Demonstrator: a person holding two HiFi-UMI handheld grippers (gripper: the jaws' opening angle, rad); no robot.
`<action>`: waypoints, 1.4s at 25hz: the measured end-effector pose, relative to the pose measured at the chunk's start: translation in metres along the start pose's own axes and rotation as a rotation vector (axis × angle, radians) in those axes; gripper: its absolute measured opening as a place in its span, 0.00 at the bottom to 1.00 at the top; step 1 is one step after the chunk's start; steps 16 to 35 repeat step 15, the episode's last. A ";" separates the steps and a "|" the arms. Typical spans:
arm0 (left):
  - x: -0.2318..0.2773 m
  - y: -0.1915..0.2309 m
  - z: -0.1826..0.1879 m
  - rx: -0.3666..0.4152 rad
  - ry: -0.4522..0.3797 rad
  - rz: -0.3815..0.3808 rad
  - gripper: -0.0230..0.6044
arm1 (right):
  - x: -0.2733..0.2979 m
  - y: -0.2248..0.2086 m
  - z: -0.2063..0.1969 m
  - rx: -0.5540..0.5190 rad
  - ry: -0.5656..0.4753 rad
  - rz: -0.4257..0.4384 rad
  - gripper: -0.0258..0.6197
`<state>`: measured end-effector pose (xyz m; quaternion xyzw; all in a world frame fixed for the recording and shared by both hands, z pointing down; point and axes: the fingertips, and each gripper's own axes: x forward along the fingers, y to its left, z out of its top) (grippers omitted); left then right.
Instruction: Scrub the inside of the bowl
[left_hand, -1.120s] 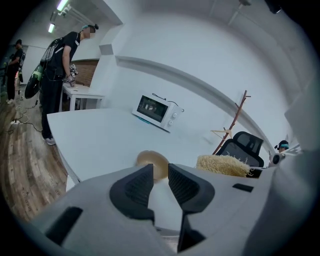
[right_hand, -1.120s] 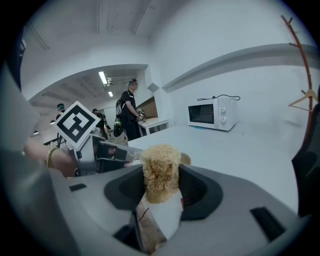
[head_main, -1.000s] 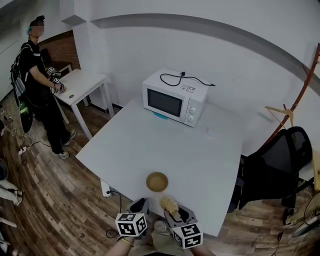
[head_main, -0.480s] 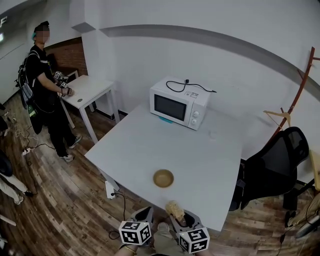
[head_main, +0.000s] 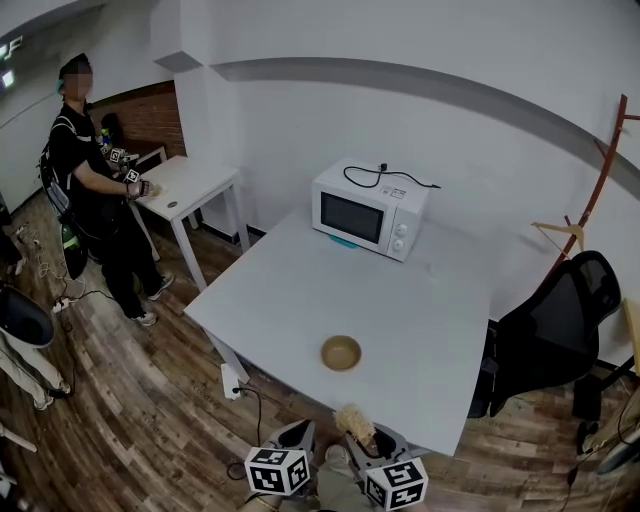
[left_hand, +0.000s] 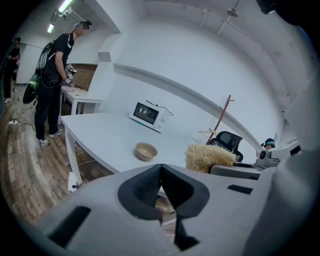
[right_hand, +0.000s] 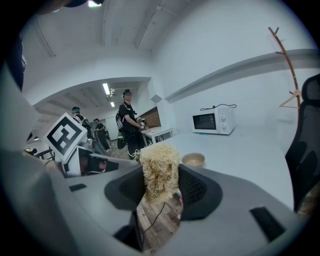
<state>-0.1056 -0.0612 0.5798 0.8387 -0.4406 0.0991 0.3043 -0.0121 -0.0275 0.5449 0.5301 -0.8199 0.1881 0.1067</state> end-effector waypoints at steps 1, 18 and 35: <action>-0.002 0.000 0.000 -0.001 -0.002 -0.002 0.07 | -0.001 0.002 0.000 0.000 -0.003 0.001 0.32; -0.027 0.002 -0.004 0.001 -0.009 -0.013 0.07 | -0.005 0.024 -0.002 -0.011 -0.016 0.007 0.32; -0.027 0.002 -0.004 0.001 -0.009 -0.013 0.07 | -0.005 0.024 -0.002 -0.011 -0.016 0.007 0.32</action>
